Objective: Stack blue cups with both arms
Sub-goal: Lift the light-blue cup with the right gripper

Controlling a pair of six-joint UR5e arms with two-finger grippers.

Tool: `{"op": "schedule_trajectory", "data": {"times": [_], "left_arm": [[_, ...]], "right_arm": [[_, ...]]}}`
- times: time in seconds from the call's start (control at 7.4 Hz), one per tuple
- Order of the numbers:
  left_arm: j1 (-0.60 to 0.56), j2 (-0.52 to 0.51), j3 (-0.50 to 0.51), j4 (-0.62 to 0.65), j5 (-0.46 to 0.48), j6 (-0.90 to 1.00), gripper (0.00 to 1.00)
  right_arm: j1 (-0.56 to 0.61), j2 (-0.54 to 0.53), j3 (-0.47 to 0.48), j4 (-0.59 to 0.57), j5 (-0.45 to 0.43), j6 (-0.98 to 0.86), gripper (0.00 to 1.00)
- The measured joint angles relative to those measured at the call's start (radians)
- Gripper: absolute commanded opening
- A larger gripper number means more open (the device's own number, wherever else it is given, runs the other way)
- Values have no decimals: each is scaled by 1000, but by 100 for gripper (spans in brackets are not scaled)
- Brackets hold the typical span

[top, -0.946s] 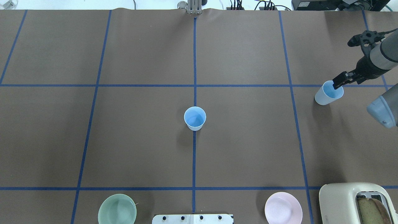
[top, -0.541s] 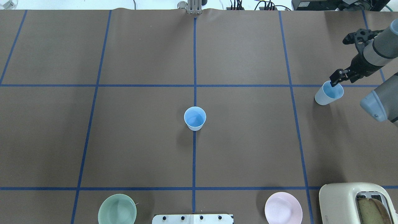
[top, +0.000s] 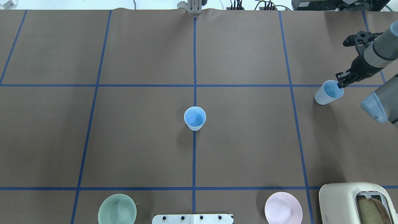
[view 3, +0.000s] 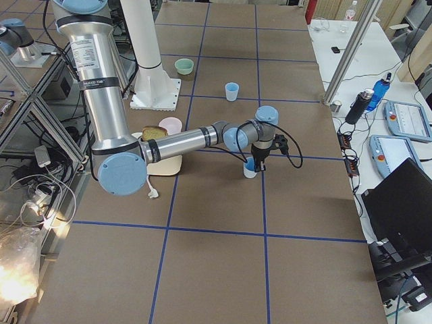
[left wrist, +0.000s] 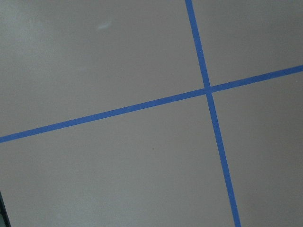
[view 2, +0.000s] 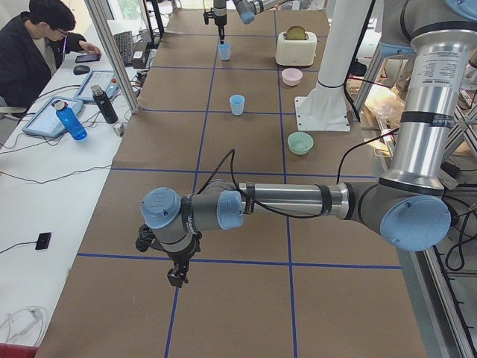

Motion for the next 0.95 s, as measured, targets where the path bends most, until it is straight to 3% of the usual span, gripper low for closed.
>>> {"op": "schedule_trajectory", "data": {"times": [0.14,0.27,0.95], "left_arm": [[0,0,0,0,0,0,98],[0,0,-1,-1,-1,1,98],[1,3,-4,-2,-2,1,98]], "right_arm": [[-1,0,3,0,3,0,24],[-1,0,14,0,17,0,30],[0,-4,26,0,50,-1,34]]}}
